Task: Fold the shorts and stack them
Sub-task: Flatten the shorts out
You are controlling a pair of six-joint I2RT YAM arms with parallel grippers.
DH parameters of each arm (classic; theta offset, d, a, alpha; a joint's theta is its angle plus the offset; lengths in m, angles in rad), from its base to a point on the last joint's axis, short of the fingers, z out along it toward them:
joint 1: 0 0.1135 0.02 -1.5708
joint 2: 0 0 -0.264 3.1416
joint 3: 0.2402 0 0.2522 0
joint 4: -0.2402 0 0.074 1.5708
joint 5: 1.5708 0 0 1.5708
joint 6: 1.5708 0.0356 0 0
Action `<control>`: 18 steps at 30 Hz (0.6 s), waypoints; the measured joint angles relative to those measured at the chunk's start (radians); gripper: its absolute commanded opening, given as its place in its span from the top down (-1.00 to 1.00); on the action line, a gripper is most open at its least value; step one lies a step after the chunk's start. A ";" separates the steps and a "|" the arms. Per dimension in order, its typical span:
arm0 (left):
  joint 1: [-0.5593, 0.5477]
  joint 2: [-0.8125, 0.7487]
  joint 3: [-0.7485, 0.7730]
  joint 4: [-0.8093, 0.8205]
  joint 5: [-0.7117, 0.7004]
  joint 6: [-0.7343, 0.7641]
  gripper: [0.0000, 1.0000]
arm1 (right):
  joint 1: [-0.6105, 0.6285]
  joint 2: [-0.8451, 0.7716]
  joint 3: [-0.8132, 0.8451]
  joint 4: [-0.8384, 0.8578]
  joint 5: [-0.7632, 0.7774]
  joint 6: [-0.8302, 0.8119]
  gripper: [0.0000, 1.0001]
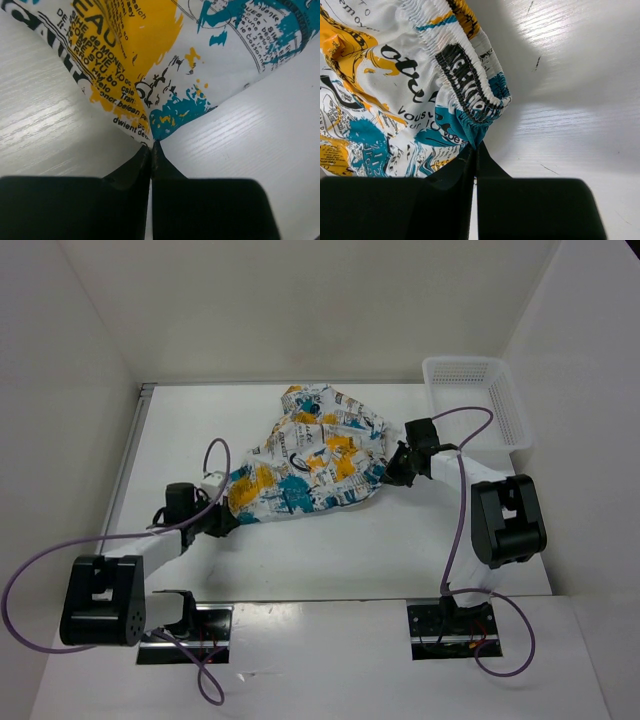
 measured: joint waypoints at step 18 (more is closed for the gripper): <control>0.125 0.145 0.397 -0.425 0.047 0.003 0.10 | 0.029 -0.193 -0.178 -0.065 -0.030 -0.008 0.06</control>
